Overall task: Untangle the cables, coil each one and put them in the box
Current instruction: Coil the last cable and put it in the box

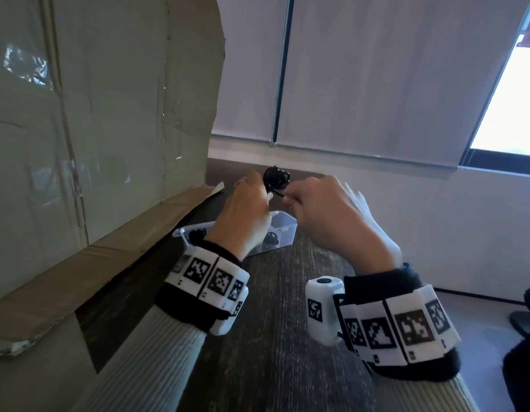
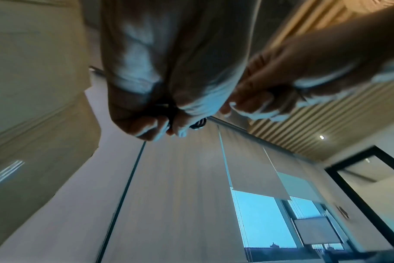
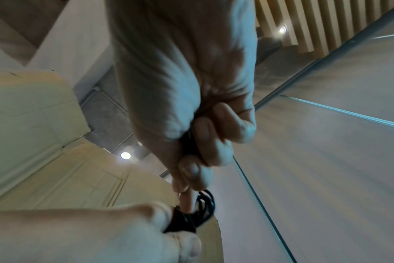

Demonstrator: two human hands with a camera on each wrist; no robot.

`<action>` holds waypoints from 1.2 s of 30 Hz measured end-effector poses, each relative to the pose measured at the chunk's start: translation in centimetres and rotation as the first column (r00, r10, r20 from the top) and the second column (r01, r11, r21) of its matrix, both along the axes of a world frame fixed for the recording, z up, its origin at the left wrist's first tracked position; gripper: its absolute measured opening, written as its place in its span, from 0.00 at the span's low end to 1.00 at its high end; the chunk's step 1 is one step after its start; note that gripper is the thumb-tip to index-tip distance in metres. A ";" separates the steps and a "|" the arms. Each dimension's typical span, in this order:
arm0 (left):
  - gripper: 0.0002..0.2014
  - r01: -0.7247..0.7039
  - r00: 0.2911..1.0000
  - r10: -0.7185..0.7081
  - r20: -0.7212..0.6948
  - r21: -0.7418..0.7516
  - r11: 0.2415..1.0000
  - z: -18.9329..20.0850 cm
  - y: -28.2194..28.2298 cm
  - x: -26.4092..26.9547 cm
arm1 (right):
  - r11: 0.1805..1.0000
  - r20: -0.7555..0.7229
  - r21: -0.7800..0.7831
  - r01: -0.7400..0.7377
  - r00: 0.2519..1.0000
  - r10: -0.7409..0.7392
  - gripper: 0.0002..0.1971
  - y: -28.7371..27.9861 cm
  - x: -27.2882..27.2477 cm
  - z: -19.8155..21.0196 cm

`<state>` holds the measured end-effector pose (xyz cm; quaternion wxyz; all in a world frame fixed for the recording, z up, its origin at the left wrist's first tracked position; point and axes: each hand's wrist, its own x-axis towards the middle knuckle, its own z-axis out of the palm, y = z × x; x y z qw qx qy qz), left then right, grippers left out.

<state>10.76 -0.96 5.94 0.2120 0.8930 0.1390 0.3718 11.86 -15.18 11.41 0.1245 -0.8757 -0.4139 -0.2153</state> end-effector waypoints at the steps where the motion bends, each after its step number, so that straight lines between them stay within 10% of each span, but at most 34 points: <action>1: 0.05 -0.014 1.000 0.014 -0.003 0.074 0.997 -0.1 -0.4 0.0 | 0.999 0.045 -0.031 0.007 0.999 -0.005 0.08 0.1 -0.5 0.2; 6: 0.07 0.216 0.975 -0.199 -0.098 0.217 0.952 0.3 -1.1 0.1 | 0.995 0.192 -0.100 -0.004 0.981 0.024 0.08 -1.7 -1.7 2.1; 13: 0.08 0.474 0.880 -0.447 -0.158 0.319 0.821 1.3 -3.5 -0.5 | 0.903 0.039 0.308 -0.300 0.952 0.304 0.05 -5.8 2.5 1.8; 17: 0.11 0.651 0.758 -0.635 -0.149 0.121 0.749 1.5 -4.2 -1.0 | 0.757 -0.101 0.539 -0.368 0.864 0.492 0.03 -6.7 5.4 0.4; 22: 0.10 0.574 0.818 -0.573 0.044 -0.019 0.818 2.3 -4.1 -1.9 | 0.539 -0.171 0.789 -0.296 0.736 0.655 0.10 -4.8 5.7 -1.0; 30: 0.08 0.143 0.964 -0.168 0.205 0.134 0.981 2.3 -1.8 -0.8 | 0.596 -0.365 0.783 -0.179 0.643 0.673 0.08 -1.2 3.2 -0.5; 33: 0.12 0.138 0.968 -0.174 0.182 0.192 0.972 1.5 -1.5 -0.4 | 0.659 -0.389 0.750 -0.064 0.763 0.516 0.29 -0.1 2.6 -0.7; 36: 0.10 0.119 0.977 -0.160 0.138 0.262 0.958 1.0 -2.0 -0.5 | 0.576 -0.349 0.814 0.074 0.855 0.384 0.19 1.3 3.2 -1.5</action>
